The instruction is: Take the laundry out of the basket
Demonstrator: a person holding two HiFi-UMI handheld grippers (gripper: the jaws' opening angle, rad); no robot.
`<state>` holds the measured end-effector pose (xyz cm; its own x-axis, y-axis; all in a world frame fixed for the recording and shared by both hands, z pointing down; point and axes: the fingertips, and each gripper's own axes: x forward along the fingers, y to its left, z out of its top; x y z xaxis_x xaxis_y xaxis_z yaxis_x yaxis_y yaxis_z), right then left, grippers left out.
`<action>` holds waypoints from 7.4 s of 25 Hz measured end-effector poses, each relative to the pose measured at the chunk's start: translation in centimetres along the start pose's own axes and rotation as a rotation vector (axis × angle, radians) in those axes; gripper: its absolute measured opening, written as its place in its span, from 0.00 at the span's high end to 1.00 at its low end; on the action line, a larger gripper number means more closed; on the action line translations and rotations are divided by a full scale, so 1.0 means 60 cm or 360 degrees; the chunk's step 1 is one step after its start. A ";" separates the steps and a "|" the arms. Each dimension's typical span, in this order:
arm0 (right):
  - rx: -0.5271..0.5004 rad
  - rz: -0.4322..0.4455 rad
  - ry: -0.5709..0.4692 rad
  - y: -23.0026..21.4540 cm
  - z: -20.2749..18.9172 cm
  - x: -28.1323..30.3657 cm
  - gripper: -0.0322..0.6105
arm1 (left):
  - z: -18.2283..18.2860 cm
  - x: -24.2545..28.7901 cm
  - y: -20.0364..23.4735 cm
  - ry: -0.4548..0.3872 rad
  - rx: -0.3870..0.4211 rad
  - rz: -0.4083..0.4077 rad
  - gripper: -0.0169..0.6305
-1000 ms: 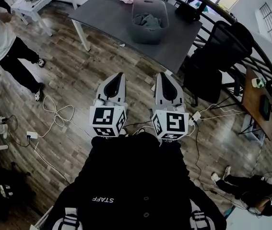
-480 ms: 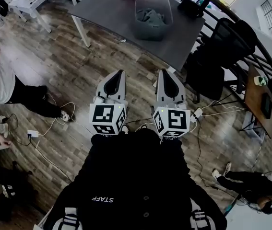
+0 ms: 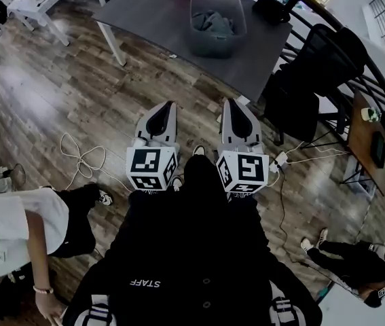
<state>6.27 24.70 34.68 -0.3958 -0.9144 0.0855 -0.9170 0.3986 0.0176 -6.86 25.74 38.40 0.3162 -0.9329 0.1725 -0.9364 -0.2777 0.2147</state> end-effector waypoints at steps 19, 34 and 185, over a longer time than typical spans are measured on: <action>0.0120 0.0086 -0.0017 -0.247 0.019 0.402 0.93 | 0.094 0.432 0.075 -0.0015 0.0045 0.0113 0.97; 0.0143 0.0167 0.0147 -0.347 -0.008 0.623 0.93 | 0.118 0.671 0.118 0.0067 -0.0014 0.0140 0.97; -0.0104 -0.0371 0.0001 -0.396 0.186 0.785 0.65 | 0.352 0.834 0.222 -0.0111 0.0105 -0.0070 0.97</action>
<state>8.86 -28.61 27.14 -0.1736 -0.9822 0.0721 -0.9783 0.1804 0.1015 -6.76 -29.48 29.57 0.3478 -0.9326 0.0968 -0.9307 -0.3308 0.1562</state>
